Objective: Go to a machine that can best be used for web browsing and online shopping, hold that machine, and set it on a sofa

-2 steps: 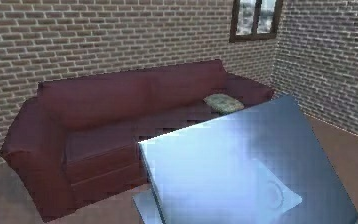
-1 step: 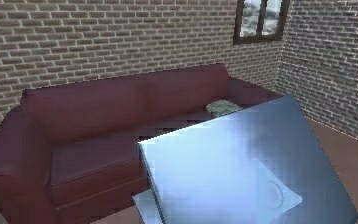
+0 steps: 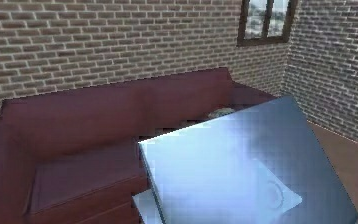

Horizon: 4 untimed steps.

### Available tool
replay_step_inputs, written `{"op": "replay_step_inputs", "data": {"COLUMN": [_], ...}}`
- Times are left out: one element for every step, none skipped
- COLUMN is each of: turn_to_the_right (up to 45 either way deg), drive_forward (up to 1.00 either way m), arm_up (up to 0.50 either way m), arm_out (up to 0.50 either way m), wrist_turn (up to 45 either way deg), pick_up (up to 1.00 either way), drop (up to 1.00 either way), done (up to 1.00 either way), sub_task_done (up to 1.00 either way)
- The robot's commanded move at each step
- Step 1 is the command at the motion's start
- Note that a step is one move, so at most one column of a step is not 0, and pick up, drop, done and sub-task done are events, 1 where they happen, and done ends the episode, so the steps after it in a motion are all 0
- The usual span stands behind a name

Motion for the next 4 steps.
{"op": "replay_step_inputs", "data": {"turn_to_the_right": [24.0, 0.0, 45.0, 36.0], "drive_forward": [0.0, 0.75, 0.0, 0.0], "arm_up": [0.0, 0.0, 0.0, 0.0], "arm_out": [0.0, 0.0, 0.0, 0.0], "wrist_turn": [0.0, 0.0, 0.0, 0.0], "pick_up": [0.0, 0.0, 0.0, 0.0], "drop": [0.0, 0.0, 0.0, 0.0], "done": [0.0, 0.0, 0.0, 0.0], "sub_task_done": [0.0, 0.0, 0.0, 0.0]}}
